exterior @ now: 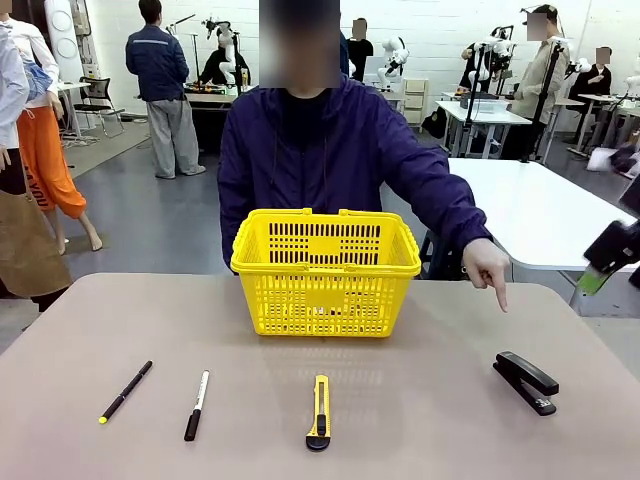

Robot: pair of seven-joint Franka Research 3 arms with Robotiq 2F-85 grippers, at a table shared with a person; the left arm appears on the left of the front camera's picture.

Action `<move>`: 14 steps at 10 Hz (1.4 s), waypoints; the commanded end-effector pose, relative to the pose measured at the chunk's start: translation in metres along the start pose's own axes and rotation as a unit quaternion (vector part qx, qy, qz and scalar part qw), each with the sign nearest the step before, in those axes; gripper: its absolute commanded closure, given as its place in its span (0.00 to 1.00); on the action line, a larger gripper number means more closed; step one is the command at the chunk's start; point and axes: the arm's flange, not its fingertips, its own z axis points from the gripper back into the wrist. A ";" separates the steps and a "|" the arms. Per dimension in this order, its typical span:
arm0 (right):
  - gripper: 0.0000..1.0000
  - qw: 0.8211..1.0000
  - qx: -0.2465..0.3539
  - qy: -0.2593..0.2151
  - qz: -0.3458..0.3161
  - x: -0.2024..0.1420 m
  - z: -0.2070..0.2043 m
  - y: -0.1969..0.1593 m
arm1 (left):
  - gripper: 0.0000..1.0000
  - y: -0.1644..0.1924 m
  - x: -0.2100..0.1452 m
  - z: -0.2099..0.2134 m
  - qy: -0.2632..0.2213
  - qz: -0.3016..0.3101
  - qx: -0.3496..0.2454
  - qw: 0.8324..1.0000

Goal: Place the items the person wants into the basket.
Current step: Pick up the item the person points to and place it in the Market Basket.

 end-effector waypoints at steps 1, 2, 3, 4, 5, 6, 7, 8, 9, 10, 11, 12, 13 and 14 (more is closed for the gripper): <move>0.00 0.999 -0.021 0.048 -0.004 0.016 -0.029 0.001 | 0.00 0.001 -0.002 0.001 -0.006 -0.006 -0.006 1.000; 0.00 0.997 -0.030 0.077 -0.005 0.020 -0.049 0.004 | 0.00 0.001 -0.002 0.001 -0.006 -0.006 -0.006 1.000; 0.00 0.995 -0.033 0.090 -0.006 0.023 -0.064 0.004 | 0.00 0.001 -0.002 0.001 -0.006 -0.006 -0.006 1.000; 0.00 0.995 -0.028 0.099 -0.009 0.027 -0.075 0.005 | 0.00 0.001 -0.002 0.001 -0.006 -0.006 -0.006 1.000; 0.00 0.995 -0.020 0.094 -0.016 0.026 -0.074 0.006 | 0.00 0.001 -0.002 0.001 -0.006 -0.006 -0.006 1.000; 0.00 0.997 0.008 0.081 -0.015 0.025 -0.062 0.005 | 0.00 0.001 -0.002 0.001 -0.006 -0.006 -0.006 1.000; 0.00 0.995 -0.014 0.102 -0.002 0.022 -0.079 0.003 | 0.00 0.001 -0.002 0.001 -0.006 -0.006 -0.006 1.000; 0.00 0.995 -0.014 0.102 -0.002 0.022 -0.079 0.003 | 0.00 0.001 -0.002 0.001 -0.006 -0.006 -0.006 1.000; 0.00 0.995 -0.014 0.102 -0.002 0.022 -0.079 0.003 | 0.00 0.001 -0.002 0.001 -0.006 -0.006 -0.006 1.000; 0.00 0.995 -0.014 0.102 -0.002 0.022 -0.079 0.003 | 0.00 0.001 -0.002 0.001 -0.006 -0.006 -0.006 1.000; 0.00 0.995 -0.014 0.102 -0.002 0.022 -0.079 0.003 | 0.00 0.001 -0.002 0.001 -0.006 -0.006 -0.006 1.000; 0.00 0.995 -0.011 0.099 -0.003 0.022 -0.077 0.002 | 0.00 0.001 -0.002 0.001 -0.006 -0.006 -0.006 1.000; 0.00 0.993 -0.037 0.108 -0.011 0.028 -0.096 0.009 | 0.00 0.001 -0.002 0.001 -0.006 -0.006 -0.006 1.000; 0.00 0.993 -0.055 0.105 -0.021 0.032 -0.109 0.014 | 0.00 0.001 -0.002 0.001 -0.006 -0.006 -0.006 1.000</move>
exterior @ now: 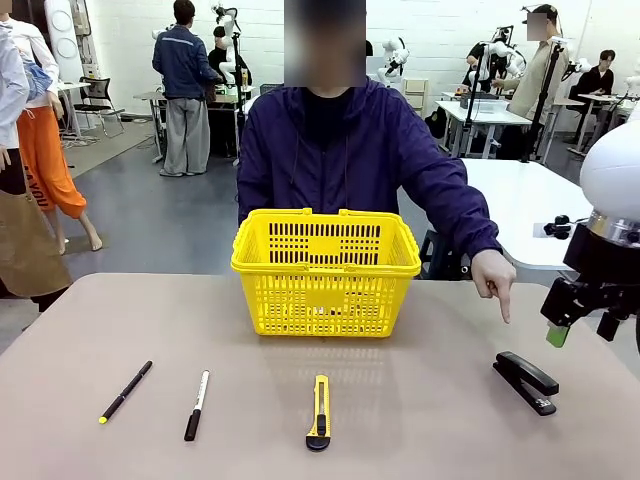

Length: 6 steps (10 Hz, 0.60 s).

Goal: Place the items the person wants into the basket.
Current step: Pick up the item the person points to and place it in the Market Basket.

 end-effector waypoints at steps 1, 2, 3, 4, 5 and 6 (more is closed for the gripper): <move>0.00 0.999 -0.040 -0.003 -0.017 0.015 -0.027 0.013 | 0.00 0.001 -0.001 0.001 -0.006 -0.006 -0.006 1.000; 0.00 0.999 -0.051 -0.008 -0.004 0.019 -0.037 0.019 | 0.00 0.001 -0.001 0.001 -0.006 -0.006 -0.006 1.000; 0.00 0.998 -0.062 -0.016 0.009 0.023 -0.048 0.025 | 0.00 0.001 -0.001 0.001 -0.006 -0.006 -0.006 1.000; 0.00 0.997 -0.071 -0.014 0.012 0.026 -0.058 0.027 | 0.00 0.001 -0.001 0.001 -0.006 -0.006 -0.006 1.000; 0.00 0.997 -0.066 -0.021 0.028 0.028 -0.067 0.028 | 0.00 0.001 -0.001 0.001 -0.006 -0.006 -0.006 1.000; 0.00 0.997 -0.064 -0.027 0.041 0.032 -0.076 0.028 | 0.00 0.001 -0.001 0.001 -0.006 -0.006 -0.006 1.000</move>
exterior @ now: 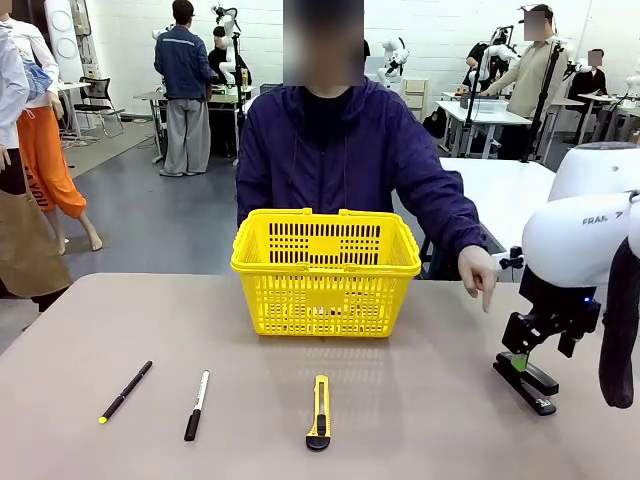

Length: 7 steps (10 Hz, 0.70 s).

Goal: Place the items the person wants into the basket.
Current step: Pick up the item the person points to and place it in the Market Basket.

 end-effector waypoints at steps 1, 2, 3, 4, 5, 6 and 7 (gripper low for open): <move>0.00 1.000 -0.004 -0.002 0.008 0.005 -0.022 0.000 | 0.00 0.001 -0.001 0.001 -0.006 -0.006 -0.006 1.000; 0.00 1.000 -0.004 0.004 0.010 0.005 -0.028 -0.001 | 0.00 0.001 -0.001 0.001 -0.006 -0.006 -0.006 1.000; 0.00 1.000 -0.001 0.006 0.010 0.007 -0.030 -0.003 | 0.00 0.001 -0.001 0.001 -0.006 -0.006 -0.006 1.000; 0.00 1.000 -0.003 0.007 0.006 0.008 -0.033 -0.006 | 0.00 0.001 -0.001 0.001 -0.006 -0.006 -0.006 1.000; 0.00 1.000 -0.001 0.007 0.005 0.011 -0.035 -0.009 | 0.00 0.001 -0.001 0.001 -0.006 -0.006 -0.006 1.000; 0.00 1.000 -0.001 0.006 0.006 0.013 -0.037 -0.011 | 0.00 0.001 -0.001 0.001 -0.006 -0.006 -0.006 1.000; 0.00 1.000 0.002 0.007 0.005 0.016 -0.041 -0.016 | 0.00 0.001 -0.001 0.001 -0.006 -0.006 -0.006 1.000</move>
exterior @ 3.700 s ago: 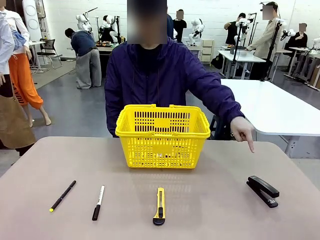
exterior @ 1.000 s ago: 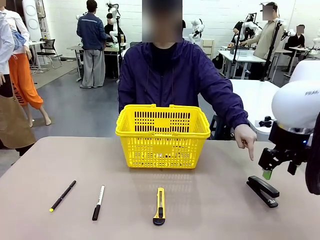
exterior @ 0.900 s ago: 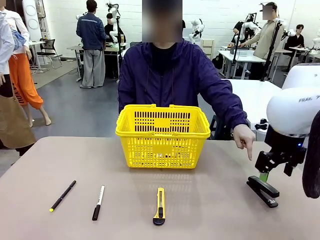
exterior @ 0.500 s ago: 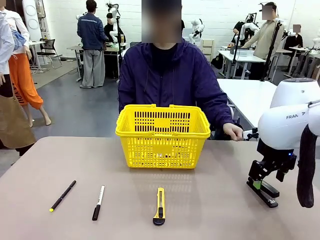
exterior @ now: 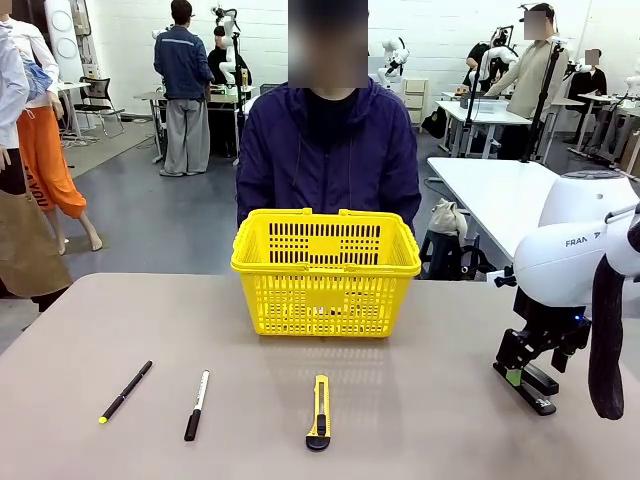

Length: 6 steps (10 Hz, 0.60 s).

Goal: Place the items the person wants into the basket.
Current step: Pick up the item the person points to and place it in the Market Basket.

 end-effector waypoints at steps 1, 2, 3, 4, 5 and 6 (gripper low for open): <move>0.00 1.000 -0.004 -0.003 0.006 0.011 -0.006 -0.012 | 0.00 0.001 -0.001 0.001 -0.006 -0.006 -0.006 1.000; 0.00 1.000 -0.001 -0.001 0.003 0.012 -0.009 -0.016 | 0.00 0.001 -0.001 0.001 -0.006 -0.006 -0.006 1.000; 0.00 1.000 0.002 0.003 0.001 0.013 -0.011 -0.019 | 0.00 0.001 -0.001 0.001 -0.006 -0.006 -0.006 1.000; 0.00 1.000 0.008 0.006 -0.001 0.016 -0.013 -0.021 | 0.00 0.001 -0.001 0.001 -0.006 -0.006 -0.006 1.000; 0.00 1.000 0.009 0.007 -0.001 0.016 -0.013 -0.022 | 0.00 0.001 -0.001 0.001 -0.006 -0.006 -0.006 1.000; 0.00 1.000 0.010 0.009 0.000 0.017 -0.013 -0.023 | 0.00 0.001 -0.001 0.001 -0.006 -0.006 -0.006 1.000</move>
